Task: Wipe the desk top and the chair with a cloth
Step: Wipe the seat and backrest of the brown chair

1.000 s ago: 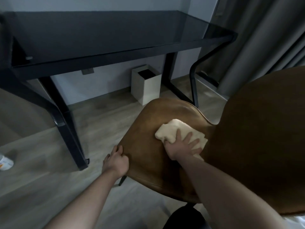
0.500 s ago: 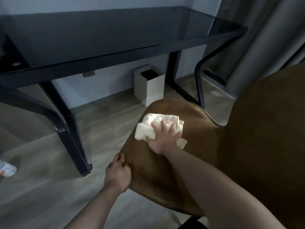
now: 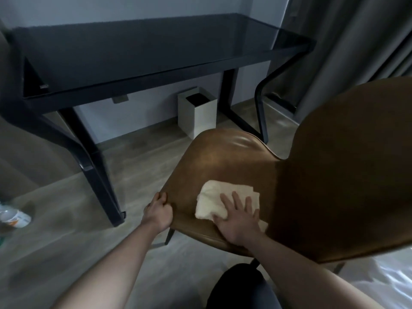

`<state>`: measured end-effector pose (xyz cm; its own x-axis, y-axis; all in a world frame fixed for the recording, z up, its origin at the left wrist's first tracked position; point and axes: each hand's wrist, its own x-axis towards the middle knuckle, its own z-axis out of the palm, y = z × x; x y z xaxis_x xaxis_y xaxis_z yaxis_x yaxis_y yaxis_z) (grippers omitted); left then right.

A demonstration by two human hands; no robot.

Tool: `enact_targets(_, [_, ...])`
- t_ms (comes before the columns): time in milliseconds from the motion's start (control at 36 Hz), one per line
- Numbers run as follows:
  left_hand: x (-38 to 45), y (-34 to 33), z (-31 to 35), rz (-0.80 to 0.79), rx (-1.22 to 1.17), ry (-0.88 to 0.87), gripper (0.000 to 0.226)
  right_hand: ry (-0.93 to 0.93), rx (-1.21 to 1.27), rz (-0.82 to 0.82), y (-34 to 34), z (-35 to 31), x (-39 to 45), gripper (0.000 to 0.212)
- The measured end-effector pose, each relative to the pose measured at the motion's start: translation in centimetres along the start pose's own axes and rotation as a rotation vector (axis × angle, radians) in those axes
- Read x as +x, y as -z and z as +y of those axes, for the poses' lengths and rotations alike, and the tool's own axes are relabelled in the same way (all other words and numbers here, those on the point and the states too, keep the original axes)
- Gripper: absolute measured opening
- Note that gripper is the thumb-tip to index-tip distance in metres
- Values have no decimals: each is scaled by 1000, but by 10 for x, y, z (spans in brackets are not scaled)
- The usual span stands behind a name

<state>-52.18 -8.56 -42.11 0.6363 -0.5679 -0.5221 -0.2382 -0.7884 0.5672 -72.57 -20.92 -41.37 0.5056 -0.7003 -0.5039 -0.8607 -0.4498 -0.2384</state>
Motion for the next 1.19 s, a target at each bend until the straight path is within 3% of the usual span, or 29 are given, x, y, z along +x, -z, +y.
enact_targets(222, [17,-6,-10,18,-4,-22,58,-251,43,79,25,2,47,85])
enact_targets(389, [30,-9,-18,48,-29,-44,56,-256,59,13,75,18,105,94])
enact_targets(528, [27,-6,-18,60,-17,-54,56,-182,-8,90,67,19,89,101])
enact_targets(639, [18,-3,-16,43,-5,-52,57,-161,4,53,55,13,61,105])
enact_targets(750, [8,0,-14,46,-65,-32,58,-97,3,19,28,-1,24,94])
enact_targets(917, [-20,-9,-6,307,-269,96,52,-2,57,-9,0,-15,-5,69])
enact_targets(1194, [-5,-12,-7,254,-484,198,56,170,-54,-30,2,-77,40,67])
